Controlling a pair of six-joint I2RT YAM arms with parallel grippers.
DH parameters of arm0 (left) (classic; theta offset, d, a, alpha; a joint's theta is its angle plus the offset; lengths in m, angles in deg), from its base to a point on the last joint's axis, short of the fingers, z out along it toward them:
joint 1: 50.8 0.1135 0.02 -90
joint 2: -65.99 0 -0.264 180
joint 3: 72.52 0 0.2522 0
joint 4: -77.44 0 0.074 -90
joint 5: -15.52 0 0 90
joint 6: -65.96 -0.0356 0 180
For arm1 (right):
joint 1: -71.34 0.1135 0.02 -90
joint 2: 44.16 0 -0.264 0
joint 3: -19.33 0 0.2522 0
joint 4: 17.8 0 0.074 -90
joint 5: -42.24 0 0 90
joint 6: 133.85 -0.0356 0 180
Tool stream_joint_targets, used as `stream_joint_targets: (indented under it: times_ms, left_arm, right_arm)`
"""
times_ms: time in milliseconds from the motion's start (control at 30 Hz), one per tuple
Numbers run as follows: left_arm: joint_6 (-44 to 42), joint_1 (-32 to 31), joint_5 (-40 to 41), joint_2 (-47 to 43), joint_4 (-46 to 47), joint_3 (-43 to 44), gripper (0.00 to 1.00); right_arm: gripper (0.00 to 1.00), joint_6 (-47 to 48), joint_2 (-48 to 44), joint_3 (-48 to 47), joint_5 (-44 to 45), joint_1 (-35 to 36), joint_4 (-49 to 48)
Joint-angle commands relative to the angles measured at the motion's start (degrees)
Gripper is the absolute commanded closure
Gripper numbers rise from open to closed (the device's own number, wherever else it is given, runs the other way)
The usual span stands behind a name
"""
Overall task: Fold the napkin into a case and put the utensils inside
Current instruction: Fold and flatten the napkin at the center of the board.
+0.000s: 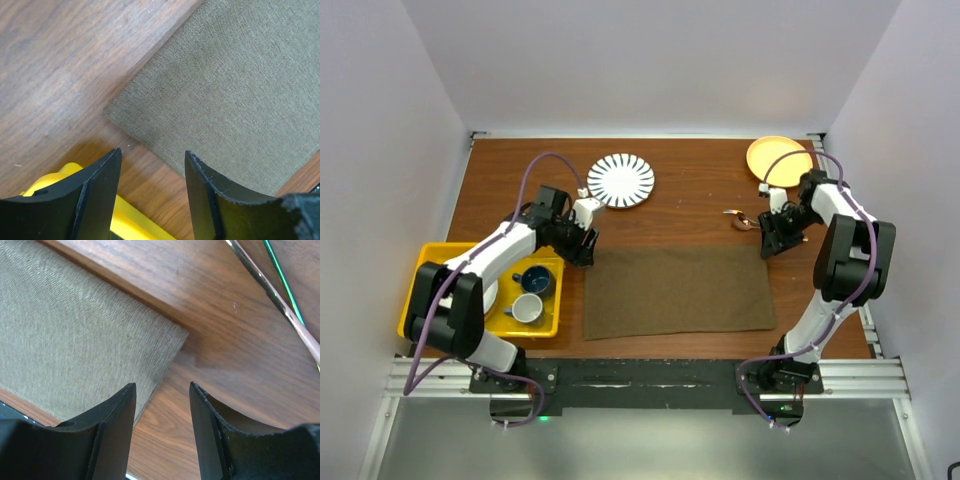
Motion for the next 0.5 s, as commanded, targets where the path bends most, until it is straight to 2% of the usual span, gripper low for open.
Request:
stream_joint_targets:
  times_ms: [0,333,467]
  left_arm:
    - [3.33,-1.22,1.63,1.05,3.43,-0.60,0.44]
    - [6.50,-2.54,4.79,5.71,4.67,1.15,0.52]
    - [6.94,-3.51,4.80,6.15,4.93,1.07,0.55]
  right_arm:
    - [0.50,-1.61,0.26,-0.08,0.62,0.03,-2.00]
    - [0.59,-2.14,1.76,-0.17,-0.17,0.03,-2.53]
    - [0.69,-2.14,2.46,-0.25,-0.87,0.03,-2.36]
